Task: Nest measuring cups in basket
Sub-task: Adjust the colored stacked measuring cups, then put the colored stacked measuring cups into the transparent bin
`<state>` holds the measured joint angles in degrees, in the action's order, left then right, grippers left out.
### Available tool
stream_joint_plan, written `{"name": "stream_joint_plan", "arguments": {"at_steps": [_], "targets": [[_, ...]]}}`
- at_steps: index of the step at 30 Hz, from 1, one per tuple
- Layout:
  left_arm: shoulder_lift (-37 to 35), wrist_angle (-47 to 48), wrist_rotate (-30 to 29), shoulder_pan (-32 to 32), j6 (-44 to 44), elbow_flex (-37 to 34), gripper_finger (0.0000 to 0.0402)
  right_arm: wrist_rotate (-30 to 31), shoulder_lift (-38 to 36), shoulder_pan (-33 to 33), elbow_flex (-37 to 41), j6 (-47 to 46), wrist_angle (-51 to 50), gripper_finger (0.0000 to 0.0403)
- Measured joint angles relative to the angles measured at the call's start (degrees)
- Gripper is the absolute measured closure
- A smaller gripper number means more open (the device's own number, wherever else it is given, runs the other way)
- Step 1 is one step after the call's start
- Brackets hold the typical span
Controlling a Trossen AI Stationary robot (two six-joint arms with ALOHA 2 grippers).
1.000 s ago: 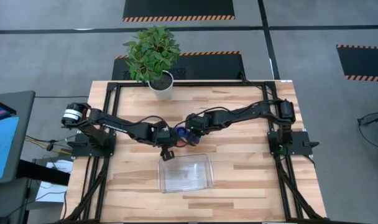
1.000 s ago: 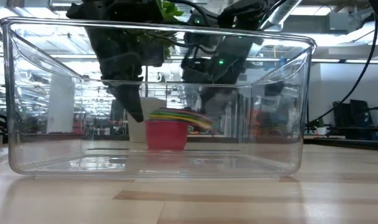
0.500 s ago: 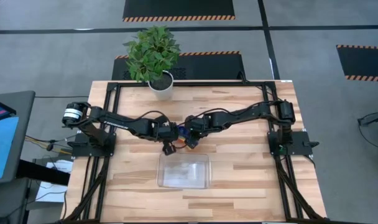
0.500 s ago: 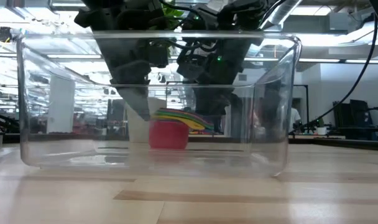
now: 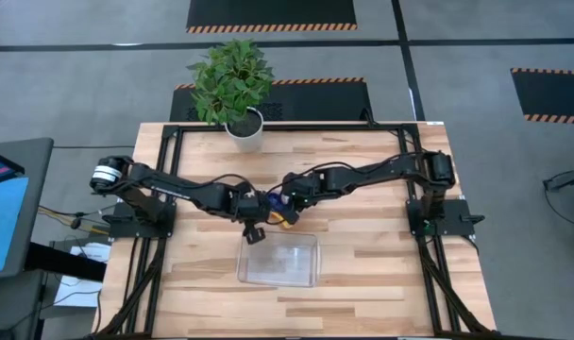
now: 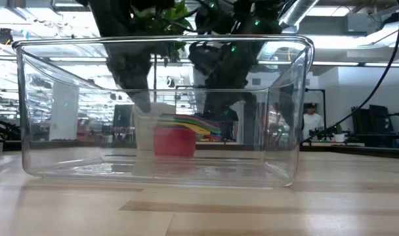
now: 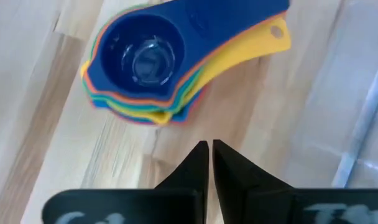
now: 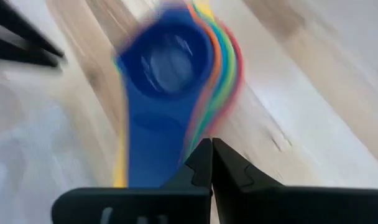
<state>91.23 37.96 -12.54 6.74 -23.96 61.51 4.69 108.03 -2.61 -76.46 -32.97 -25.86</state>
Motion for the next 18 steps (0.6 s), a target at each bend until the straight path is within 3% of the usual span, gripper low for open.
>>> {"name": "stream_joint_plan", "arguments": {"at_steps": [6,12,18], "targets": [[-0.68,5.19,-0.32,2.04,-2.92,3.72,0.0391,2.4,-2.85,-0.22,-0.17,0.89,1.01,0.0382],[-1.46,14.8,-6.22,2.72,-3.24,3.91,0.0391,4.99,-6.03,-0.85,-0.03,1.34,-2.36,0.0368],[-0.94,13.31,-2.26,3.49,-3.29,1.25,0.0391,5.39,-10.7,0.12,-0.1,1.44,-2.72,0.0373]]}}
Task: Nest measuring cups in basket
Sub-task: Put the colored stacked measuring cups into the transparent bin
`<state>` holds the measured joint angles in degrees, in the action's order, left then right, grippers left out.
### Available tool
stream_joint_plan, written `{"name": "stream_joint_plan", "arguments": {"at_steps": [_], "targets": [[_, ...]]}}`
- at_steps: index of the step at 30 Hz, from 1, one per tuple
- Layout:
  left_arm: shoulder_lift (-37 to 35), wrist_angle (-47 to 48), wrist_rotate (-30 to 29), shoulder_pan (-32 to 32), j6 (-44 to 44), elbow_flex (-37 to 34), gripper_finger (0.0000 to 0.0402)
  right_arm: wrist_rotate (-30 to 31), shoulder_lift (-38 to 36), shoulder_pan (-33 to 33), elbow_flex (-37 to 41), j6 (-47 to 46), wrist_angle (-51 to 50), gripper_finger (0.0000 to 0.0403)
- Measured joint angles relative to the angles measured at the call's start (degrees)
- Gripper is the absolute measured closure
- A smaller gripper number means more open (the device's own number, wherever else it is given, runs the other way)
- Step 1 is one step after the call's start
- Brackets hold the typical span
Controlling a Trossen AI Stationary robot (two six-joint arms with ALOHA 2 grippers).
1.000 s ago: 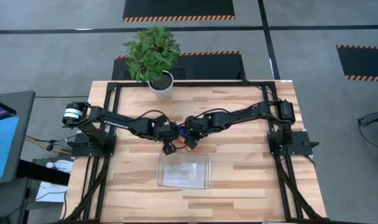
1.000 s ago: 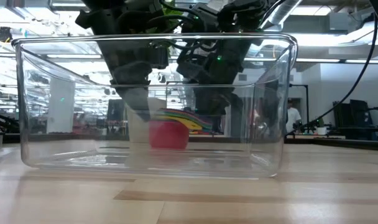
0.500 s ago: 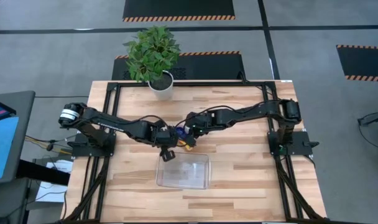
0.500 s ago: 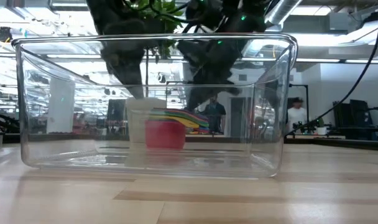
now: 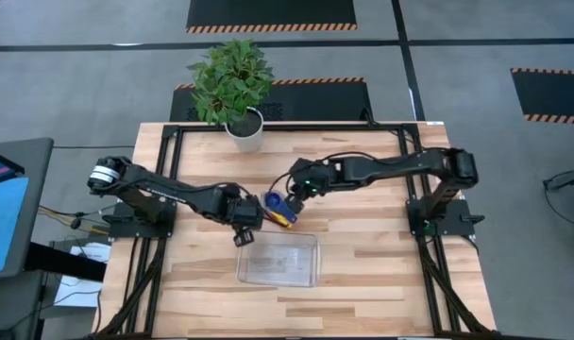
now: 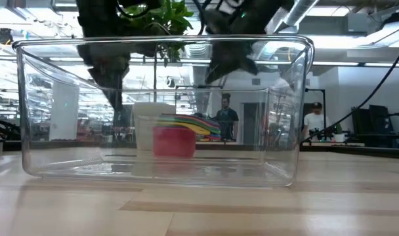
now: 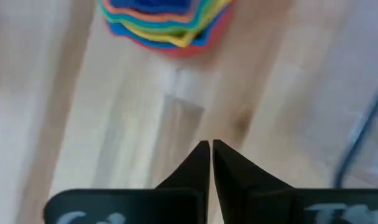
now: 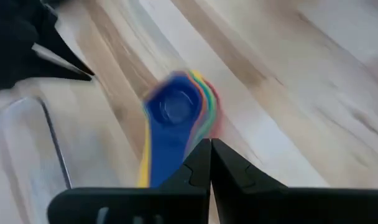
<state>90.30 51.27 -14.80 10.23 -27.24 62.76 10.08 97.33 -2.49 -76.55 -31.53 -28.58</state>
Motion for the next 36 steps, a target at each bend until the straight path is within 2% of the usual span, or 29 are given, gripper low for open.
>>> {"name": "stream_joint_plan", "arguments": {"at_steps": [8,17,26,30,34,36], "targets": [[-0.1,-3.21,4.73,2.73,-0.3,0.22,0.0391,0.52,-5.28,1.74,0.01,1.19,0.09,0.0384],[0.01,-3.7,6.47,6.0,-3.98,0.25,0.0391,0.51,-6.07,1.61,0.02,1.76,0.92,0.0365],[-2.06,2.91,-4.69,6.26,-5.6,0.25,0.0391,0.36,-6.07,1.6,0.02,5.05,3.22,0.0366],[-4.86,5.38,-11.32,6.22,-0.36,0.25,0.0391,0.31,-6.07,0.78,0.02,5.66,3.98,0.0374],[-7.16,12.78,-19.25,7.15,3.5,0.25,0.0391,0.36,-6.07,0.61,0.02,5.67,4.39,0.0382],[-8.49,15.59,-20.54,7.56,3.49,-0.1,0.0391,0.31,-6.07,0.73,0.02,5.68,4.39,0.0384]]}}
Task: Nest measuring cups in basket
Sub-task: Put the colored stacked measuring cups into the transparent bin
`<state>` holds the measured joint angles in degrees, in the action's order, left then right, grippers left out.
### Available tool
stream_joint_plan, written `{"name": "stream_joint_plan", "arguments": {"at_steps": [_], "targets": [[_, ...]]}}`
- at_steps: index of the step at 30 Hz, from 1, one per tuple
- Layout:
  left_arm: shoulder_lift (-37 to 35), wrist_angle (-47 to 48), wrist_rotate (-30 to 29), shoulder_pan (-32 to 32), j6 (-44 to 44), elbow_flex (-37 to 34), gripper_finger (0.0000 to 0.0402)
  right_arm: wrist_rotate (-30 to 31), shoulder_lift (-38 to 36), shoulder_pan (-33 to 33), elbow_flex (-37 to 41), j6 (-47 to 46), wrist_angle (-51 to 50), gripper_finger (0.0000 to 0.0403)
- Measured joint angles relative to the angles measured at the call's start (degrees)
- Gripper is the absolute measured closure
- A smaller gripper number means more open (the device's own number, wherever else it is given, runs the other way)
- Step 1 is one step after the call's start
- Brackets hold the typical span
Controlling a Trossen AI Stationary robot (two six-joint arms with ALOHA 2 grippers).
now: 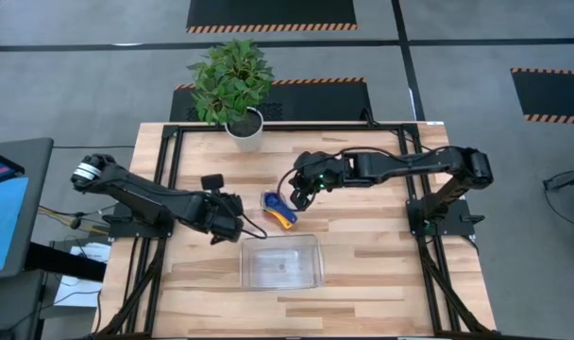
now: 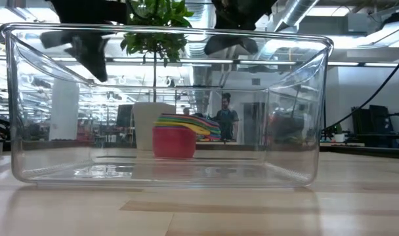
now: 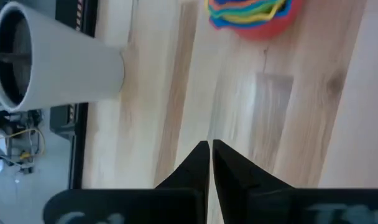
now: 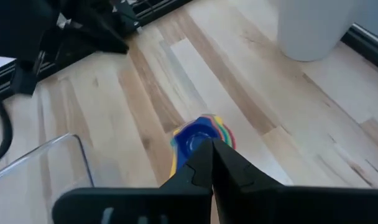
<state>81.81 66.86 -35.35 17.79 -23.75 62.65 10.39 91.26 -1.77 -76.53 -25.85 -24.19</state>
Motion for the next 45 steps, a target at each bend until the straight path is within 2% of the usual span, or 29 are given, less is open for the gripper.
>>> {"name": "stream_joint_plan", "arguments": {"at_steps": [8,12,20,24,30,35,36,39,45], "targets": [[-6.94,-1.07,2.07,0.45,-6.15,-6.62,0.0391,0.08,1.01,-0.24,0.1,-0.03,2.48,0.0366],[-8.48,-3.22,3.98,0.45,-7.97,-7.76,0.0391,0.17,0.83,-0.8,-0.04,-0.04,6.22,0.0364],[-7.66,-6.4,4.45,0.47,-2.24,-7.76,0.0391,-0.04,0.92,-3.57,-0.02,1.75,11.62,0.0373],[-7.68,-5.91,5.14,0.45,-2.76,-7.76,0.0391,-1.53,0.9,-5.55,-0.02,-2.12,8.16,0.0335],[-7.68,-6.18,6.57,0.45,-3.13,-7.76,0.0391,-3.47,0.91,-8.21,-0.02,-9.83,3.38,0.0233],[-7.68,-6.11,6.4,0.45,-3.62,-7.76,0.0391,-6.92,6.03,-8.56,0.22,-15.33,4.44,0.017],[-7.68,-6.14,6.42,0.45,-3.68,-7.76,0.0391,-7.37,7.84,-8.54,-0.07,-16.28,7.47,0.0164],[-7.7,-6.05,6.53,0.45,-3.73,-7.76,0.0391,-11.06,11.3,-8.28,0.08,-19.57,7.27,0.0158],[-7.62,-5.53,7.58,0.45,-2.96,-7.76,0.0391,-21.02,16.02,-8.98,0.09,-22.84,8.55,0.0169]]}}
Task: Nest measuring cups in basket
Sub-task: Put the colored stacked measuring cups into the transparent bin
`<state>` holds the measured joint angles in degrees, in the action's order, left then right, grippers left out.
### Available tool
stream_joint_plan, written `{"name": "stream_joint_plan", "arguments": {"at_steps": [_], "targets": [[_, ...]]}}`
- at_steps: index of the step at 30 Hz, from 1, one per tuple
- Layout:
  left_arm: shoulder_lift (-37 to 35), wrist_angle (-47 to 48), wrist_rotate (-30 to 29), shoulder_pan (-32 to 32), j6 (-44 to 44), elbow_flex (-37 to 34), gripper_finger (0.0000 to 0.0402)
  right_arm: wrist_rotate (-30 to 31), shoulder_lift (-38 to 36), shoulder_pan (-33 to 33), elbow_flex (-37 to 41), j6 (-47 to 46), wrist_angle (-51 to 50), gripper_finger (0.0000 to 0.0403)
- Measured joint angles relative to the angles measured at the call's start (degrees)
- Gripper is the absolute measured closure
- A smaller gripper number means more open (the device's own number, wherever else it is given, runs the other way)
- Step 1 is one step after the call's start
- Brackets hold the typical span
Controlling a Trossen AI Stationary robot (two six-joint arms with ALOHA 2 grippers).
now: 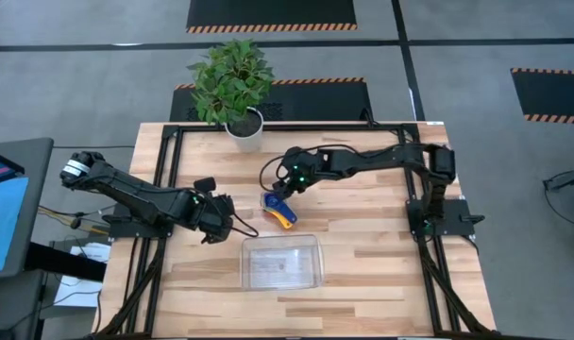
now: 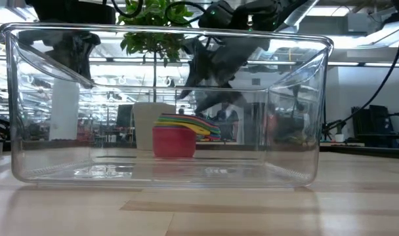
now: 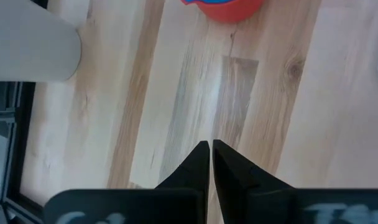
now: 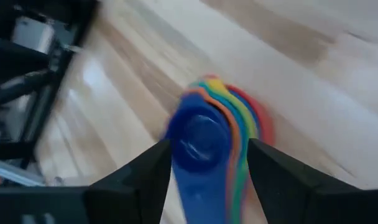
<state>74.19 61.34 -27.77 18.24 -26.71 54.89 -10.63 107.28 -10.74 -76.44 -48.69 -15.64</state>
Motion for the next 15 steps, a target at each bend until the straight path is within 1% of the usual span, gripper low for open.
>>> {"name": "stream_joint_plan", "arguments": {"at_steps": [3,5,9,15], "targets": [[-0.04,0.31,0.13,0.0,0.08,0.02,0.0391,-2.1,1.03,-0.02,-0.07,-0.32,0.52,0.0174],[-0.06,0.6,0.13,0.0,0.06,0.02,0.0391,-2.28,0.99,-0.02,0.01,0.55,0.8,0.0175],[-0.06,0.66,0.16,0.0,0.24,0.02,0.0391,-1.0,0.88,0.31,-0.11,3.98,-0.23,0.0175],[-0.06,0.68,0.26,0.0,0.9,0.02,0.0391,1.88,1.54,0.91,-0.11,5.06,0.24,0.0177]]}}
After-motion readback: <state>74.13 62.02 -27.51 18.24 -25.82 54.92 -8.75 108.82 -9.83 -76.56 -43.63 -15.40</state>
